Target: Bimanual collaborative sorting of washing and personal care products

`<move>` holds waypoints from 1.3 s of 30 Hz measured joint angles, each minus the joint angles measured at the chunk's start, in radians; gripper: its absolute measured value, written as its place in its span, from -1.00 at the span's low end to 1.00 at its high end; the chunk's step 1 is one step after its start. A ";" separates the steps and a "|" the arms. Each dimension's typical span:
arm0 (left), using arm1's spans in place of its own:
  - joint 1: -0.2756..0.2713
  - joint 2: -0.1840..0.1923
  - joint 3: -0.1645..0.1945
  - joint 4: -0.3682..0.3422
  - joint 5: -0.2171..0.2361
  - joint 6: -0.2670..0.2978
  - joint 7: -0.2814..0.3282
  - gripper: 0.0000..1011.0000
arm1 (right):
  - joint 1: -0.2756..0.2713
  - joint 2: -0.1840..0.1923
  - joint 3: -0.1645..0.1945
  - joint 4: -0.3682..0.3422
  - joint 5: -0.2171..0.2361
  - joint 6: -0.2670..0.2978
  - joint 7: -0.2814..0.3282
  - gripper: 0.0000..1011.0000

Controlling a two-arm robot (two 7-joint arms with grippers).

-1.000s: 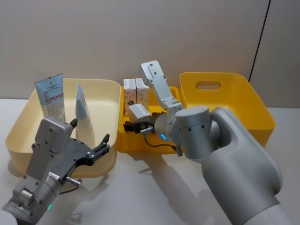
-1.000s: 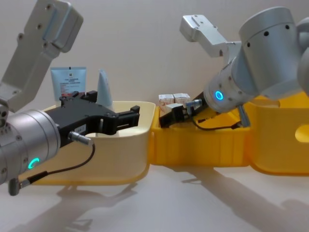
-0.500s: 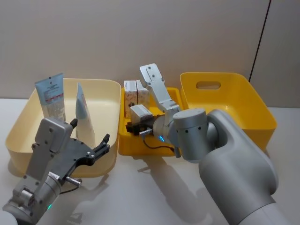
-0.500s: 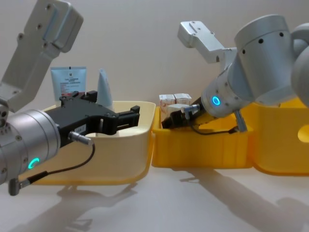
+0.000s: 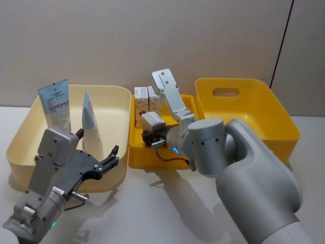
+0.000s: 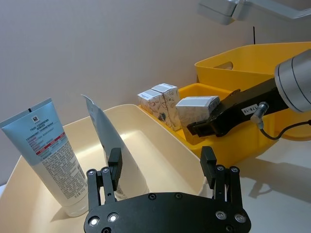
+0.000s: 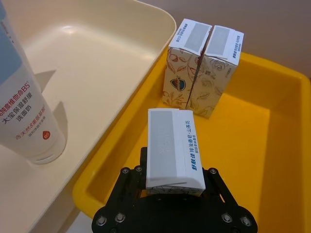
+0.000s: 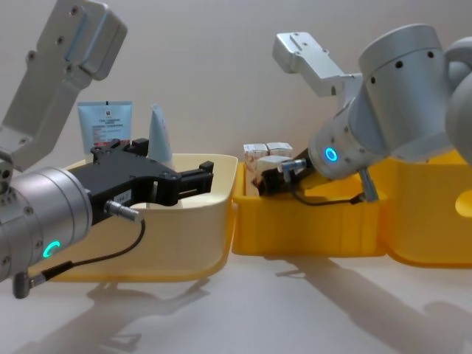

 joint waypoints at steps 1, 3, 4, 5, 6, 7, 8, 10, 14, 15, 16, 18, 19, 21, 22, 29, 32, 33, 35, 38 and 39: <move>0.000 0.000 0.000 0.000 0.000 0.000 0.000 0.98 | -0.003 0.001 0.000 -0.007 -0.001 -0.003 -0.001 -0.20; 0.000 0.000 0.000 0.000 0.000 0.000 0.000 0.98 | -0.012 0.006 0.002 -0.023 -0.005 -0.008 -0.006 -0.20; 0.000 0.000 0.000 0.000 0.000 0.000 0.000 0.98 | -0.015 0.008 0.003 -0.030 -0.006 -0.010 -0.008 -0.20; 0.000 0.000 0.000 0.000 0.000 0.000 0.000 0.98 | -0.023 0.012 0.004 -0.048 -0.009 -0.015 -0.011 -0.20; 0.000 0.000 0.000 0.000 0.000 0.000 0.000 0.98 | -0.027 0.013 0.005 -0.056 -0.010 -0.019 -0.014 -0.20; 0.000 0.000 0.000 0.000 0.000 0.000 0.000 0.98 | -0.031 0.016 0.006 -0.065 -0.011 -0.020 -0.015 -0.20; 0.000 0.000 0.000 0.000 0.000 0.000 0.000 0.98 | -0.036 0.018 0.007 -0.075 -0.013 -0.023 -0.017 -0.20; 0.000 0.000 0.000 0.000 0.000 0.000 0.000 0.98 | -0.050 0.026 0.010 -0.108 -0.018 -0.031 -0.023 -0.20; 0.000 0.000 0.000 0.000 0.000 0.000 0.000 0.98 | -0.074 0.042 0.016 -0.167 -0.026 -0.042 -0.033 -0.20; 0.000 0.000 0.000 0.000 0.000 0.000 0.000 0.98 | -0.079 0.045 0.017 -0.180 -0.029 -0.045 -0.035 -0.20; 0.000 0.000 0.000 0.000 0.000 0.000 0.000 0.98 | -0.089 0.051 0.020 -0.204 -0.033 -0.049 -0.040 -0.20; 0.000 0.000 0.000 0.000 0.000 0.000 0.000 0.98 | -0.104 0.063 0.026 -0.246 -0.038 -0.053 -0.046 -0.20; 0.000 0.000 0.000 0.000 0.000 0.000 0.000 0.98 | -0.104 0.063 0.026 -0.246 -0.038 -0.053 -0.046 -0.20; 0.000 0.000 0.000 0.000 0.000 0.000 0.000 0.98 | -0.124 0.080 0.037 -0.305 -0.046 -0.058 -0.056 -0.20; 0.000 0.000 0.000 0.000 0.000 0.000 0.000 0.99 | -0.124 0.080 0.037 -0.305 -0.046 -0.058 -0.056 -0.20; 0.000 0.000 0.000 0.000 0.000 0.000 0.000 0.98 | -0.166 0.120 0.078 -0.431 -0.063 -0.062 -0.083 -0.20; 0.000 0.000 0.000 0.000 0.000 0.000 0.000 0.98 | -0.184 0.136 0.100 -0.479 -0.072 -0.061 -0.099 -0.20; 0.000 0.000 0.000 0.000 0.000 0.000 0.000 0.98 | -0.191 0.143 0.111 -0.497 -0.075 -0.058 -0.106 -0.20; 0.000 0.000 0.000 0.000 0.000 0.000 0.000 0.98 | -0.199 0.149 0.123 -0.515 -0.079 -0.056 -0.115 -0.20; 0.000 0.000 0.000 0.000 0.000 0.000 0.000 0.98 | -0.216 0.165 0.155 -0.554 -0.088 -0.046 -0.137 -0.20; 0.000 0.000 0.000 0.000 0.000 0.000 0.000 0.98 | -0.219 0.167 0.161 -0.559 -0.090 -0.044 -0.141 -0.20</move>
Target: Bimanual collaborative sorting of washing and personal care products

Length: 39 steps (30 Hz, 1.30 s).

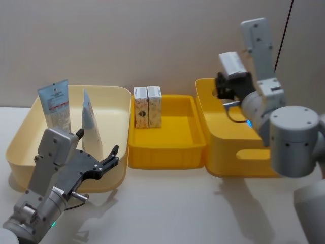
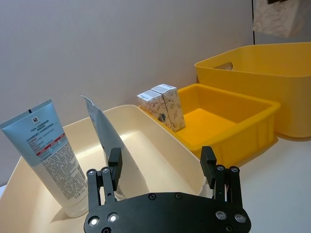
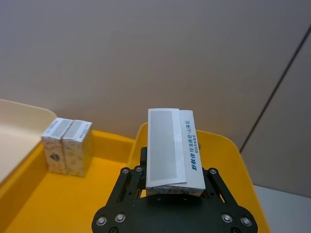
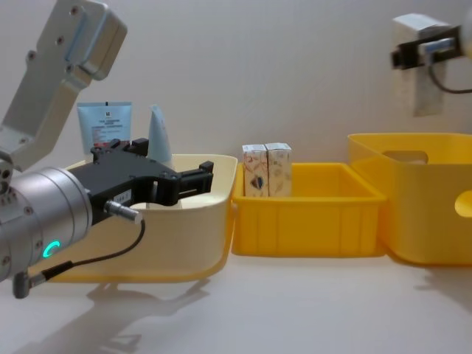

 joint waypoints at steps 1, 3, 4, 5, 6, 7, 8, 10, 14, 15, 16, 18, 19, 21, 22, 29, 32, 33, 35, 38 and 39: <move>0.000 0.000 0.000 0.000 0.000 0.000 0.000 0.98 | -0.003 0.002 0.004 -0.003 -0.002 0.002 -0.004 -0.20; 0.000 0.000 0.000 0.000 0.000 0.000 0.000 0.98 | -0.007 0.007 0.017 -0.013 -0.005 0.007 -0.012 -0.20; 0.000 0.000 0.000 0.000 0.000 0.000 0.000 0.98 | -0.011 0.011 0.029 -0.021 -0.009 0.013 -0.021 -0.20; 0.000 0.000 0.000 0.000 0.000 0.000 0.000 0.98 | -0.016 0.015 0.043 -0.029 -0.013 0.019 -0.029 -0.19; 0.000 0.000 0.000 0.000 0.000 0.000 0.000 0.99 | -0.018 0.017 0.049 -0.031 -0.015 0.023 -0.034 -0.18; 0.000 0.000 0.000 0.000 0.000 0.000 0.000 0.99 | -0.020 0.019 0.054 -0.033 -0.016 0.026 -0.039 -0.16; 0.000 0.000 0.000 0.000 0.000 0.000 0.000 0.99 | -0.022 0.021 0.062 -0.036 -0.018 0.029 -0.043 -0.10; 0.000 0.000 0.000 0.000 0.000 0.000 0.000 0.98 | -0.026 0.026 0.081 -0.040 -0.023 0.039 -0.057 0.02; 0.000 0.000 0.000 0.000 0.000 0.000 0.000 0.98 | -0.030 0.034 0.110 -0.041 -0.031 0.054 -0.078 0.25; 0.000 0.000 0.000 0.000 0.000 0.000 0.000 0.98 | -0.031 0.036 0.124 -0.041 -0.035 0.061 -0.087 0.37; 0.000 0.000 0.000 0.000 0.000 0.000 0.000 0.98 | -0.031 0.038 0.130 -0.040 -0.037 0.064 -0.091 0.41; 0.000 0.000 0.000 0.000 0.000 0.000 0.000 0.98 | -0.031 0.042 0.148 -0.036 -0.041 0.074 -0.102 0.48; 0.000 0.000 0.000 0.000 0.000 0.000 0.000 0.98 | -0.031 0.042 0.148 -0.036 -0.041 0.074 -0.102 0.59; 0.000 0.000 0.000 0.000 0.000 0.000 0.000 0.98 | -0.032 0.047 0.169 -0.029 -0.046 0.083 -0.114 0.70; 0.000 0.000 0.000 0.000 0.000 0.000 0.000 0.98 | -0.032 0.048 0.173 -0.028 -0.048 0.086 -0.117 0.70; 0.000 0.000 0.000 0.000 0.000 0.000 0.000 0.99 | -0.032 0.056 0.203 -0.019 -0.055 0.100 -0.134 0.98; 0.000 0.000 0.000 0.000 0.000 0.000 0.000 0.98 | -0.033 0.058 0.211 -0.016 -0.058 0.105 -0.140 0.98; 0.000 0.000 0.000 0.000 0.000 0.000 0.000 0.98 | -0.033 0.058 0.213 -0.015 -0.059 0.106 -0.141 0.98; 0.000 0.000 0.000 0.000 0.000 0.000 0.000 0.98 | -0.033 0.059 0.218 -0.014 -0.059 0.108 -0.143 0.98; 0.000 0.000 -0.001 0.000 0.000 0.000 0.000 0.98 | -0.033 0.060 0.223 -0.013 -0.060 0.111 -0.145 0.98; -0.001 0.000 -0.001 0.000 0.001 0.000 -0.001 0.98 | -0.033 0.061 0.225 -0.012 -0.061 0.112 -0.147 0.98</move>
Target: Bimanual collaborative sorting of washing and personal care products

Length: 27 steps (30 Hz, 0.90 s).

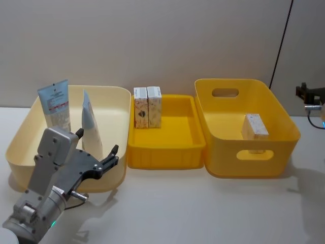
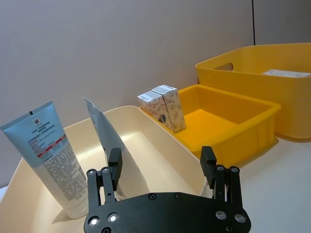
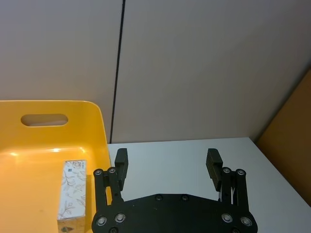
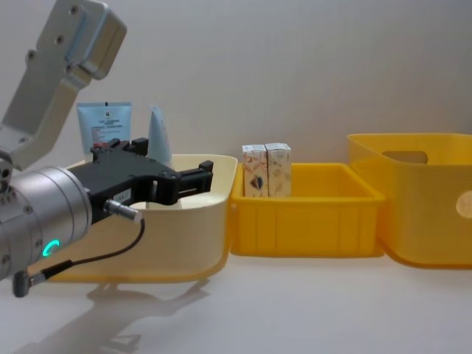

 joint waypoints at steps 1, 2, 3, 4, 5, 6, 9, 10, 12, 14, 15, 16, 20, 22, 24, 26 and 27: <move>-0.001 0.000 0.000 -0.001 0.000 0.001 0.000 0.98 | 0.000 0.000 0.001 0.000 0.000 0.000 -0.001 0.98; -0.004 0.000 -0.002 -0.004 0.002 0.005 0.000 0.98 | 0.000 0.001 0.003 0.001 -0.001 0.001 -0.002 0.98; -0.008 0.001 -0.003 -0.008 0.003 0.014 -0.001 0.99 | 0.000 0.001 0.004 0.001 -0.001 0.001 -0.002 0.98; -0.008 0.001 -0.003 -0.008 0.003 0.014 -0.001 0.98 | 0.000 0.001 0.005 0.002 -0.001 0.002 -0.002 0.98; -0.015 0.001 -0.006 -0.013 0.005 0.023 -0.001 0.98 | 0.000 0.002 0.006 0.002 -0.002 0.002 -0.003 0.98; -0.019 0.001 -0.007 -0.015 0.006 0.029 -0.001 0.98 | 0.000 0.002 0.007 0.002 -0.002 0.003 -0.003 0.98; -0.037 0.000 -0.011 -0.019 0.008 0.057 -0.002 0.98 | 0.000 0.003 0.010 0.003 -0.003 0.004 -0.005 0.98; -0.048 -0.001 -0.012 -0.019 0.009 0.070 -0.003 0.98 | 0.000 0.003 0.010 0.003 -0.003 0.004 -0.005 0.98; -0.062 -0.004 -0.014 -0.017 0.010 0.085 -0.006 0.98 | 0.000 0.003 0.011 0.003 -0.003 0.005 -0.006 0.98; -0.073 -0.006 -0.015 -0.010 0.011 0.099 -0.009 0.98 | 0.000 0.003 0.012 0.003 -0.003 0.005 -0.007 0.98; -0.085 -0.009 -0.015 -0.003 0.011 0.113 -0.012 0.99 | 0.000 0.003 0.013 0.004 -0.003 0.006 -0.007 0.98; -0.091 -0.011 -0.015 0.000 0.011 0.121 -0.014 0.98 | 0.000 0.003 0.013 0.004 -0.003 0.006 -0.008 0.98; -0.120 -0.019 -0.015 0.023 0.012 0.151 -0.025 0.98 | 0.000 0.004 0.014 0.004 -0.004 0.006 -0.008 0.98; -0.136 -0.024 -0.015 0.040 0.012 0.167 -0.031 0.98 | 0.000 0.004 0.015 0.004 -0.004 0.007 -0.008 0.98; -0.149 -0.030 -0.016 0.056 0.012 0.182 -0.035 0.98 | 0.000 0.004 0.015 0.005 -0.004 0.007 -0.008 0.98; -0.156 -0.033 -0.016 0.066 0.012 0.191 -0.036 0.98 | 0.000 0.004 0.016 0.005 -0.004 0.007 -0.008 0.98; -0.161 -0.036 -0.017 0.074 0.013 0.200 -0.036 0.98 | 0.000 0.004 0.016 0.005 -0.004 0.007 -0.009 0.98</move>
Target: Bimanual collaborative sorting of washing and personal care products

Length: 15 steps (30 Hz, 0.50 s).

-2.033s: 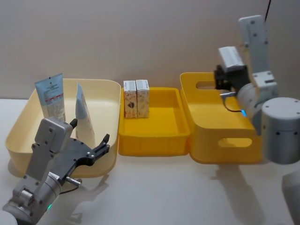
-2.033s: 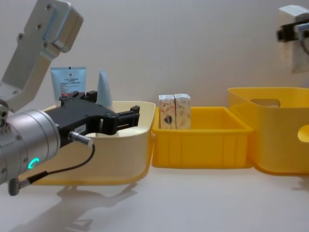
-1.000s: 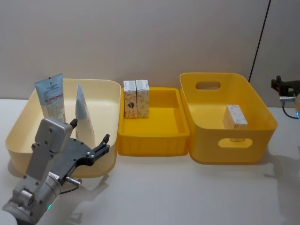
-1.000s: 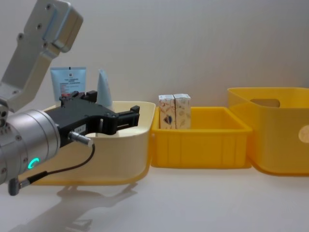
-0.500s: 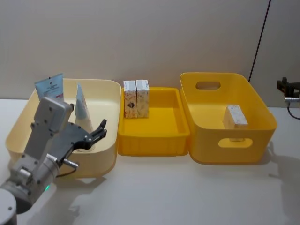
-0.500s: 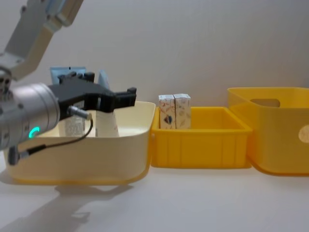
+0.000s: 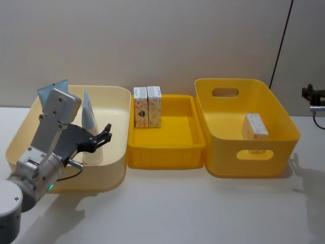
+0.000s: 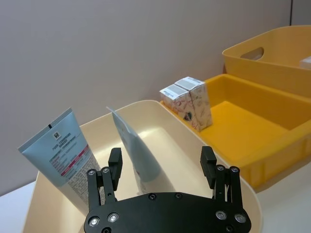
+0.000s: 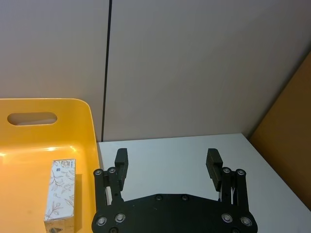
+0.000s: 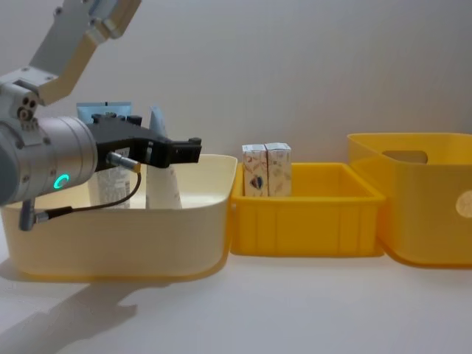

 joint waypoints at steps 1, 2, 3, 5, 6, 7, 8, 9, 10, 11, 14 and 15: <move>-0.002 -0.001 -0.001 0.004 0.001 0.003 0.000 0.98 | 0.000 0.000 0.000 0.000 0.000 0.000 0.000 0.98; -0.006 -0.005 -0.003 0.012 0.003 0.012 0.003 0.98 | 0.000 0.000 0.000 0.000 0.000 0.000 0.000 0.98; -0.006 -0.005 -0.003 0.012 0.003 0.012 0.003 0.98 | 0.000 0.000 0.000 0.000 0.000 0.000 0.000 0.98; -0.010 -0.010 -0.007 0.022 0.006 0.023 0.011 0.98 | 0.000 0.000 0.001 0.000 0.000 0.000 0.000 0.98; -0.011 -0.012 -0.009 0.027 0.007 0.026 0.015 0.98 | 0.000 0.000 0.001 0.000 0.000 0.001 -0.001 0.98; -0.013 -0.015 -0.012 0.034 0.008 0.032 0.021 0.98 | 0.000 0.000 0.001 0.000 0.000 0.001 -0.001 0.98; -0.014 -0.016 -0.013 0.038 0.009 0.034 0.022 0.98 | 0.000 0.000 0.001 0.000 0.000 0.001 -0.001 0.98; -0.014 -0.018 -0.015 0.041 0.009 0.036 0.025 0.98 | 0.000 0.000 0.001 0.000 0.000 0.001 -0.001 0.98; -0.016 -0.022 -0.018 0.049 0.009 0.040 0.029 0.98 | 0.000 0.000 0.001 0.000 0.000 0.001 -0.001 0.98; -0.016 -0.022 -0.018 0.049 0.009 0.040 0.029 0.98 | 0.000 0.000 0.001 0.000 0.000 0.001 -0.001 0.98; -0.023 -0.032 -0.028 0.073 0.008 0.044 0.035 0.98 | 0.000 0.000 0.001 0.000 0.000 0.001 -0.001 0.98; -0.024 -0.035 -0.030 0.079 0.008 0.044 0.036 0.99 | 0.000 0.000 0.001 0.000 0.000 0.001 -0.001 0.98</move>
